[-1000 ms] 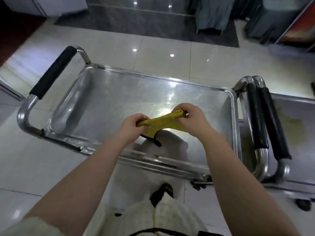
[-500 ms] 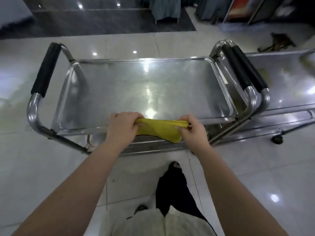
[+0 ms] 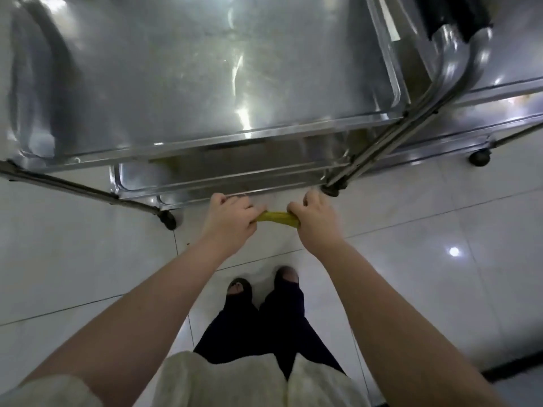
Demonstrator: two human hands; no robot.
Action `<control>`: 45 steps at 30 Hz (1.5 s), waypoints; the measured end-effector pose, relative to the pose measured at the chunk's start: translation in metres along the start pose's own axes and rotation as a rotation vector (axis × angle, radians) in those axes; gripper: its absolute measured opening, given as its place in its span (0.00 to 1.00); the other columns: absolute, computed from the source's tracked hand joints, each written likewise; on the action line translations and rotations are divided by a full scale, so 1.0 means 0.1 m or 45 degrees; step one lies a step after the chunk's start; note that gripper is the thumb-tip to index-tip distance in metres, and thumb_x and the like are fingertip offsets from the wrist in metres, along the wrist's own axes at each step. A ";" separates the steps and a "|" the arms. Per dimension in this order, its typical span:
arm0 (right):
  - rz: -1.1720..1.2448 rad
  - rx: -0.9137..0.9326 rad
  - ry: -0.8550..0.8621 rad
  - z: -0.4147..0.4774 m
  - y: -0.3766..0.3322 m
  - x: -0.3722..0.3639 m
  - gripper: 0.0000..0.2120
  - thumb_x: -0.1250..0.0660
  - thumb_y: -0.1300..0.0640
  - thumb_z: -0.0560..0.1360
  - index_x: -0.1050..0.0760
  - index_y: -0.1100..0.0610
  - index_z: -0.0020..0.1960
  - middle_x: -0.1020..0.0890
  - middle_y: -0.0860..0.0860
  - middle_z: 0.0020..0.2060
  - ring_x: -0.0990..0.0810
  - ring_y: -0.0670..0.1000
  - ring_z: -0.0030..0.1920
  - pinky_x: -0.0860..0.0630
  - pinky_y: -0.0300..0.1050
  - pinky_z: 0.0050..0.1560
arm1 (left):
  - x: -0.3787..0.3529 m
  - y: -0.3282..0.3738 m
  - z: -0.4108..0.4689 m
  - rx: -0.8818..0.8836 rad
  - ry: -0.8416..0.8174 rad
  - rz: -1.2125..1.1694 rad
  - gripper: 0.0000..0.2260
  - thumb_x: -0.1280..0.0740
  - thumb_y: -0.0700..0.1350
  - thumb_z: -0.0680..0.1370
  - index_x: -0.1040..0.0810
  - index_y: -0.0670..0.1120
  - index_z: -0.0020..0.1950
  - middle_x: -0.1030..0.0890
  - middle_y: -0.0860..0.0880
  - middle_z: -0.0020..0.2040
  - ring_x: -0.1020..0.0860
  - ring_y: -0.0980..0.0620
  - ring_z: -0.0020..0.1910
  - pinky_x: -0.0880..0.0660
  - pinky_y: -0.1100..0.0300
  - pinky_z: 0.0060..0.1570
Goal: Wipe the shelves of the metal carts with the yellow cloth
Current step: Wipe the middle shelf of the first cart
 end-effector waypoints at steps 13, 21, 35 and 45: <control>0.063 -0.203 0.395 0.90 1.09 -0.92 0.09 0.39 0.65 0.63 0.20 0.60 0.36 0.21 0.55 0.32 0.27 0.60 0.39 0.30 0.50 0.40 | -1.61 -0.06 0.97 0.227 -0.003 -0.470 0.18 0.41 0.47 0.74 0.24 0.54 0.62 0.20 0.52 0.56 0.24 0.49 0.55 0.42 0.55 0.52; -0.410 -0.286 0.223 2.13 1.64 -1.08 0.14 0.40 0.64 0.74 0.21 0.60 0.56 0.20 0.61 0.53 0.34 0.63 0.66 0.36 0.53 0.62 | -2.21 -0.57 2.02 0.301 0.116 -0.997 0.10 0.31 0.41 0.74 0.18 0.48 0.55 0.20 0.57 0.44 0.24 0.59 0.45 0.31 0.72 0.43; -0.031 -0.651 0.193 3.08 1.80 -2.37 0.41 0.55 0.33 0.79 0.61 0.61 0.79 0.62 0.62 0.78 0.63 0.68 0.76 0.65 0.68 0.73 | -2.56 -2.17 3.15 0.258 0.253 0.161 0.22 0.50 0.52 0.84 0.41 0.54 0.78 0.42 0.50 0.80 0.48 0.45 0.79 0.54 0.40 0.75; -0.120 -0.697 0.066 3.32 2.84 -1.96 0.35 0.54 0.28 0.76 0.62 0.38 0.78 0.62 0.43 0.79 0.63 0.63 0.77 0.65 0.71 0.71 | -2.70 -2.49 3.12 0.394 0.055 0.160 0.25 0.57 0.61 0.83 0.55 0.60 0.80 0.57 0.53 0.81 0.57 0.46 0.79 0.60 0.37 0.74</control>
Point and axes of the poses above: each hand's wrist, its own z-axis towards the middle knuckle, its own x-axis out of the back of the hand, y = z × x, the point moved 8 cm from there along z, towards the middle knuckle
